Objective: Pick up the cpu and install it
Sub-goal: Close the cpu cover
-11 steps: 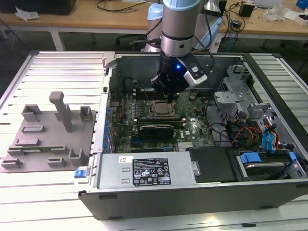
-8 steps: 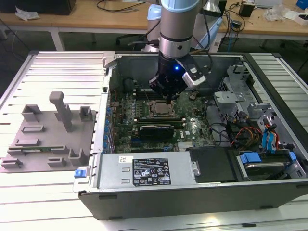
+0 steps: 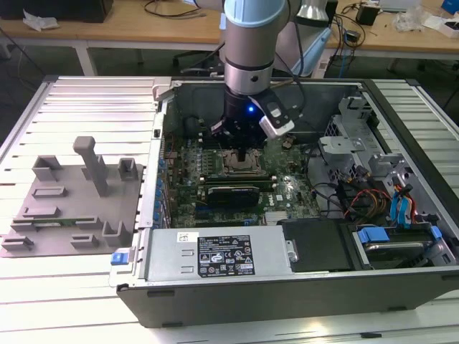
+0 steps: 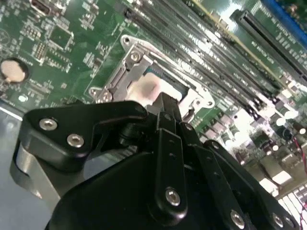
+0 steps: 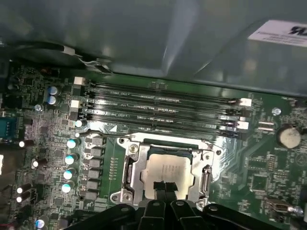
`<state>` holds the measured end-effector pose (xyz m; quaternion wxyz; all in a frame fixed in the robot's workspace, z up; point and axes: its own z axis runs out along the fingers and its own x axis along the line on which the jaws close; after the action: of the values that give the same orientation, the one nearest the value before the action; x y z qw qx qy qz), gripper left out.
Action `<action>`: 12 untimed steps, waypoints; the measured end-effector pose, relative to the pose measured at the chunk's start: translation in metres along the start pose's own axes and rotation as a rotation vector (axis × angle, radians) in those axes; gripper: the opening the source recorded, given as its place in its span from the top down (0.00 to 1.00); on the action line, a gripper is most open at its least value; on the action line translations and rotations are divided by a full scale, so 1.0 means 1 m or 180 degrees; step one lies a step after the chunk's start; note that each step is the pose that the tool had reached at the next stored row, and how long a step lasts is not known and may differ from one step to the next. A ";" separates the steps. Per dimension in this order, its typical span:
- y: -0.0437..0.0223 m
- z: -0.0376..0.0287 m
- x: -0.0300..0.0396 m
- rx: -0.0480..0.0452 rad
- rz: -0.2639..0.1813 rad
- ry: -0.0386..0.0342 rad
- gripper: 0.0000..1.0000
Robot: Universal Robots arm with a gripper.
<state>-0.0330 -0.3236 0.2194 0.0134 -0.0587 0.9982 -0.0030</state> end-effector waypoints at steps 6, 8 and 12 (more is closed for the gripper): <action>0.0044 0.0013 -0.0002 0.0000 0.0000 0.0000 0.89; 0.0044 -0.0012 -0.0004 0.0000 0.0001 0.0000 0.89; 0.0042 -0.0153 -0.0010 0.0000 0.0000 0.0000 0.89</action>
<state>-0.0329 -0.3192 0.2347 0.0134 -0.0586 0.9982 -0.0030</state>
